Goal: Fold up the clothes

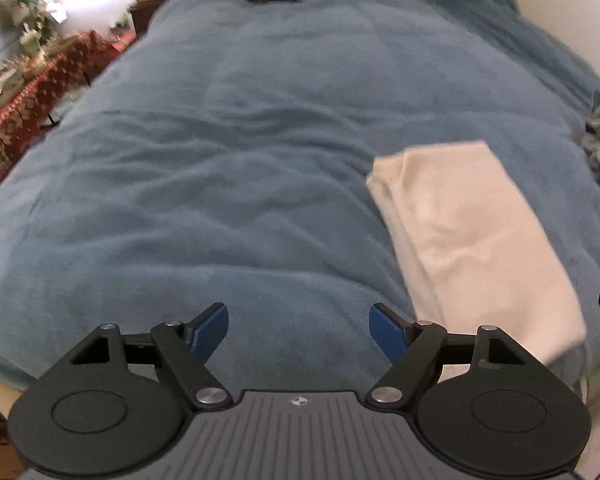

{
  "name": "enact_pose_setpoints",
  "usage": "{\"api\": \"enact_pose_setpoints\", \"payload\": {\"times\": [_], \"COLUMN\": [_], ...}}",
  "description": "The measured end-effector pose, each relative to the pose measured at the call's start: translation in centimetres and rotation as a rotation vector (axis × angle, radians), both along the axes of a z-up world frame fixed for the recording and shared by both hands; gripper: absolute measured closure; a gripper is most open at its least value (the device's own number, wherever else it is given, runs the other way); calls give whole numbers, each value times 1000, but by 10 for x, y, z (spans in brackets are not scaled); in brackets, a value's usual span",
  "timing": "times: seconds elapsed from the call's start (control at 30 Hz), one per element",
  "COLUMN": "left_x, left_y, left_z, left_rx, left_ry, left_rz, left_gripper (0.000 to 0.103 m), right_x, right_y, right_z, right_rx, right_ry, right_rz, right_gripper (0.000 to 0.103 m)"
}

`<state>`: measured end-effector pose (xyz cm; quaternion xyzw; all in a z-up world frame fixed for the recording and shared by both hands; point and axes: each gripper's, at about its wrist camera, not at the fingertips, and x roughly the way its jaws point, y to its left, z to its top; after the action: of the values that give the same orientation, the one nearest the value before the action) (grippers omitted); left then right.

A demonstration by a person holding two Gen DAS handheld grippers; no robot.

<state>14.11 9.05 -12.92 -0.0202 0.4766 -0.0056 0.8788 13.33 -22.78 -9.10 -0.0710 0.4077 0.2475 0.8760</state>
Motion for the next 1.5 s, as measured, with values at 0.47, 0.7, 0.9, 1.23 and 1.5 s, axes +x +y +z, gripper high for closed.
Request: {"api": "enact_pose_setpoints", "payload": {"times": [0.47, 0.7, 0.9, 1.23, 1.5], "left_x": [10, 8, 2, 12, 36], "left_y": [3, -7, -8, 8, 25], "left_z": [5, 11, 25, 36, -4], "left_rx": [-94, 1, 3, -203, -570], "left_ry": [112, 23, -103, -150, -20], "left_rz": [-47, -42, -55, -127, -32], "left_gripper": [26, 26, 26, 26, 53], "right_x": [21, 27, 21, 21, 44], "right_y": [4, 6, 6, 7, 9], "right_z": [-7, -11, -6, 12, 11], "right_rx": [-73, -141, -109, -4, 146], "right_ry": [167, 95, 83, 82, 163], "right_rz": [-1, -19, 53, 131, 107], "right_gripper": [1, 1, 1, 1, 1]}}
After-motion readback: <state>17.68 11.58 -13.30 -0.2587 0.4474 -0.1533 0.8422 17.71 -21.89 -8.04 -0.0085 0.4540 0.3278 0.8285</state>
